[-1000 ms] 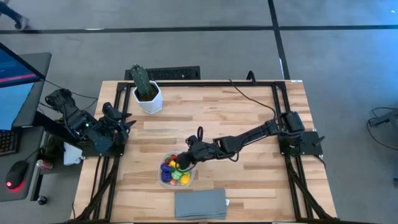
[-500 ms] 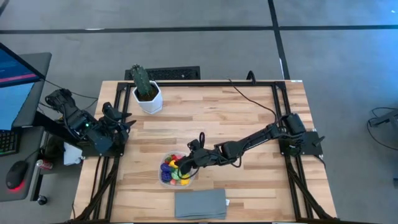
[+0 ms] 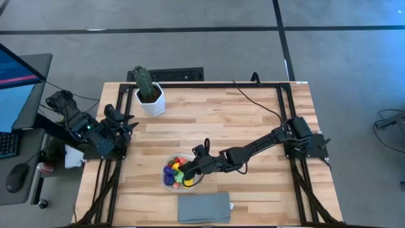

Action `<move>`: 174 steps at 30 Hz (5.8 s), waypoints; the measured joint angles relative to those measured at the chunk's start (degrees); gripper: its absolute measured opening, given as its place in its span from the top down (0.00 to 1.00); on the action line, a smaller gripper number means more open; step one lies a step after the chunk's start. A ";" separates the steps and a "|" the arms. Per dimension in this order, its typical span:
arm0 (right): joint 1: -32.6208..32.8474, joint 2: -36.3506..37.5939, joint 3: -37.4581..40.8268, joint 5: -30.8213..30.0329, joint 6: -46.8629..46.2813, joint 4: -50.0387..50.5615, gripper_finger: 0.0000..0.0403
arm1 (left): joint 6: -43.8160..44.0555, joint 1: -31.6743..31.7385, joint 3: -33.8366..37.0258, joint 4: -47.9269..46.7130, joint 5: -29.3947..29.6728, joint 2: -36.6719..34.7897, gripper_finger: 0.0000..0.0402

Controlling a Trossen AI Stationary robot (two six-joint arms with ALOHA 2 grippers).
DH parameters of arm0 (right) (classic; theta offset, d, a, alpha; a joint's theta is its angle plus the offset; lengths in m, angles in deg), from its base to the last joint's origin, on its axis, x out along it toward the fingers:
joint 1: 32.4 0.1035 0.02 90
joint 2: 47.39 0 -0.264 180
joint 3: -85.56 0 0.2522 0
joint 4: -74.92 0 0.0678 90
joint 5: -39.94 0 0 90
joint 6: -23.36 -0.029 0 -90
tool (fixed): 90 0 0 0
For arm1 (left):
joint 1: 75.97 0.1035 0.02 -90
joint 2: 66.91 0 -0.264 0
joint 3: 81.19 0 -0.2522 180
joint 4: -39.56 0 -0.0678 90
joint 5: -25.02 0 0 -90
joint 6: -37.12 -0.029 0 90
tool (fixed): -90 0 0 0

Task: Pick and placing Produce into tupperware
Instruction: Put the strawberry into the transparent bin, then return to Home Position

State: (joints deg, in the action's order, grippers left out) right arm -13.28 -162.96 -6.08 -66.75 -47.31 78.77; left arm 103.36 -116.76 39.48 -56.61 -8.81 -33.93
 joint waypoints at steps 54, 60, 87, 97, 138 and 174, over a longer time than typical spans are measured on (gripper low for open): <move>-0.07 -13.16 -16.11 8.66 6.08 13.14 0.55 | -0.50 0.01 -0.01 -0.39 -0.88 0.02 0.57; -0.11 -13.00 -16.65 8.66 6.19 13.78 0.59 | -0.24 0.01 -0.01 -0.39 -1.72 0.02 0.57; -4.61 10.29 -16.68 -2.03 39.76 33.53 0.60 | -0.02 0.01 -0.02 3.33 4.59 0.02 0.57; -10.68 25.22 -14.35 -12.71 42.98 58.28 0.59 | 0.16 0.02 -0.02 3.38 0.88 0.02 0.57; -33.91 48.83 73.31 25.82 52.71 -70.30 0.59 | -5.59 -0.45 18.20 39.75 10.70 0.95 0.57; -29.19 115.38 68.16 15.14 61.02 -0.44 0.60 | -71.23 -11.84 0.22 70.69 11.13 -4.31 0.57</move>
State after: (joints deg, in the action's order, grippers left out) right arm -42.47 -47.58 62.07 -51.61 13.71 78.33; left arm 32.13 -128.61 39.70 14.08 2.32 -38.24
